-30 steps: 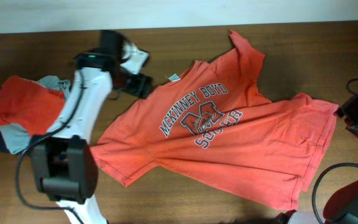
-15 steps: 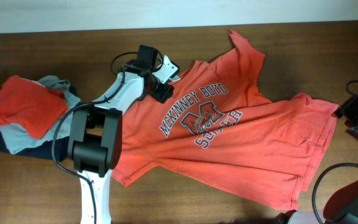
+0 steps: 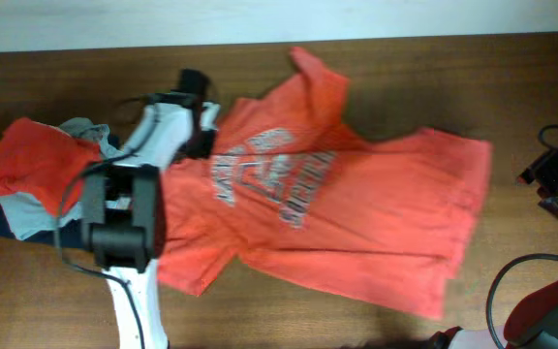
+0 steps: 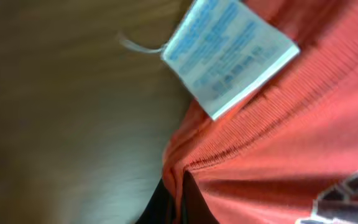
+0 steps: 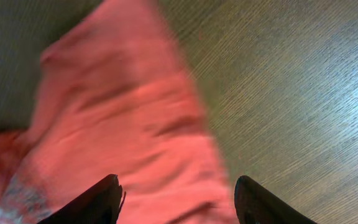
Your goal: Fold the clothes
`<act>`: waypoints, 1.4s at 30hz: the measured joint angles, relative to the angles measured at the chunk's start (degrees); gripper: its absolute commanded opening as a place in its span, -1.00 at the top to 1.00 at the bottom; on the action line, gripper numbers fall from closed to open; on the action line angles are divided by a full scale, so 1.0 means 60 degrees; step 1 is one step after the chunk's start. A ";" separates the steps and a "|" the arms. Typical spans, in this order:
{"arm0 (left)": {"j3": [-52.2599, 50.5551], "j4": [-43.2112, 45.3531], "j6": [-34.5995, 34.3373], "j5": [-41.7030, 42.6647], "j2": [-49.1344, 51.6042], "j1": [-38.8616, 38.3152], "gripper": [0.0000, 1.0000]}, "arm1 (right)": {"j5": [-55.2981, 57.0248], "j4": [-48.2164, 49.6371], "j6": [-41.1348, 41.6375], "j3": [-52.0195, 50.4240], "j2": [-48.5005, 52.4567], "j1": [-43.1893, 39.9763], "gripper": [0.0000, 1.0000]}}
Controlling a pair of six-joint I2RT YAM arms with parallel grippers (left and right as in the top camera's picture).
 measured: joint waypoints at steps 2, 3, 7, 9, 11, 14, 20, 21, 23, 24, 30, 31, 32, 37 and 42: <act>0.0004 -0.0157 -0.0433 -0.0222 0.0000 0.0885 0.58 | 0.0000 0.0302 -0.0022 -0.0102 0.0000 0.0160 -0.27; 0.0004 -0.0211 -0.0554 -0.0262 0.0000 0.1209 0.51 | 0.0000 0.0492 -0.0047 -0.0208 0.0000 0.0299 -0.27; 0.0025 -0.0280 -0.0754 -0.0459 -0.0015 0.1679 0.23 | -0.0004 0.1727 -0.0211 -0.1009 0.0007 0.1202 -0.14; 0.0135 -0.0426 -0.0707 -0.0561 -0.0007 0.1650 0.15 | -0.0036 0.2299 -0.0382 -0.1494 0.0018 0.1781 -0.04; 0.0353 -0.0750 -0.0572 -0.0586 0.0047 0.1570 0.09 | -0.0084 0.2619 -0.0521 -0.1898 0.0018 0.2291 -0.05; 0.0874 -0.1217 -0.0397 -0.0583 0.0095 0.1308 -0.15 | -0.0215 0.2630 -0.0594 -0.2412 0.0066 0.3075 0.10; 0.2688 -0.1286 -0.0222 -0.0521 0.0080 0.0543 -0.44 | -0.1235 0.1738 -0.0619 -0.3457 0.0484 0.4404 -0.44; 0.2728 -0.1282 -0.0211 -0.0514 0.0073 0.0455 -0.47 | -0.1362 0.1727 -0.0605 -0.3781 0.0623 0.4710 -0.46; 0.2728 -0.1297 -0.0197 -0.0510 0.0073 0.0379 -0.48 | -0.1424 0.1650 -0.0565 -0.4218 0.0739 0.5031 -0.52; 0.2728 -0.1333 -0.0197 -0.0510 0.0073 0.0368 -0.48 | -0.1388 0.1537 -0.0470 -0.4513 0.0761 0.5206 -0.54; 0.2728 -0.1417 -0.0197 -0.0517 0.0073 0.0368 -0.48 | -0.0616 0.1406 0.0412 -0.5191 0.0765 0.5351 -0.24; 0.2728 -0.1421 -0.0197 -0.0517 0.0073 0.0368 -0.48 | -0.0532 0.1399 0.0572 -0.5286 0.0765 0.5351 -0.07; 0.2728 -0.1428 -0.0197 -0.0514 0.0073 0.0368 -0.48 | -0.0412 0.1384 0.0739 -0.5406 0.0765 0.5351 0.15; 0.2728 -0.1424 -0.0197 -0.0514 0.0073 0.0368 -0.48 | 0.0353 0.1213 0.1235 -0.5741 0.0765 0.5355 0.92; 0.2728 -0.1424 -0.0197 -0.0517 0.0073 0.0368 -0.48 | 0.1963 0.0630 0.1938 -0.5756 0.0765 0.5297 0.92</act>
